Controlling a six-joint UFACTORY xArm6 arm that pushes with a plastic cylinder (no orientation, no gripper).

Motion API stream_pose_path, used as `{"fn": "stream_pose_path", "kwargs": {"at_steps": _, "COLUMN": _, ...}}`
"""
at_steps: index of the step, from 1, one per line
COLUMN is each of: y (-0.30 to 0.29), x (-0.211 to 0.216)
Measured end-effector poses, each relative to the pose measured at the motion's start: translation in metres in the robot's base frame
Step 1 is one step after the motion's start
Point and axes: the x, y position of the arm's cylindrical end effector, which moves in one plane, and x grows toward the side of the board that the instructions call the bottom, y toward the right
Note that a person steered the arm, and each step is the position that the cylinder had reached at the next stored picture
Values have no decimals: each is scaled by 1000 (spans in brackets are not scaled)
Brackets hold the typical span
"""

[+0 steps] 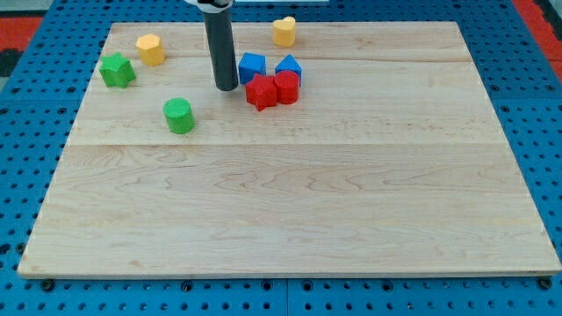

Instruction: Move the blue cube to the right of the yellow heart

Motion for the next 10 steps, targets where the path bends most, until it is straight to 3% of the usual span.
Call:
{"fn": "stream_pose_path", "kwargs": {"at_steps": 3, "y": -18, "x": 9}}
{"fn": "stream_pose_path", "kwargs": {"at_steps": 5, "y": 30, "x": -33}}
{"fn": "stream_pose_path", "kwargs": {"at_steps": 8, "y": 48, "x": -40}}
{"fn": "stream_pose_path", "kwargs": {"at_steps": 10, "y": 94, "x": -59}}
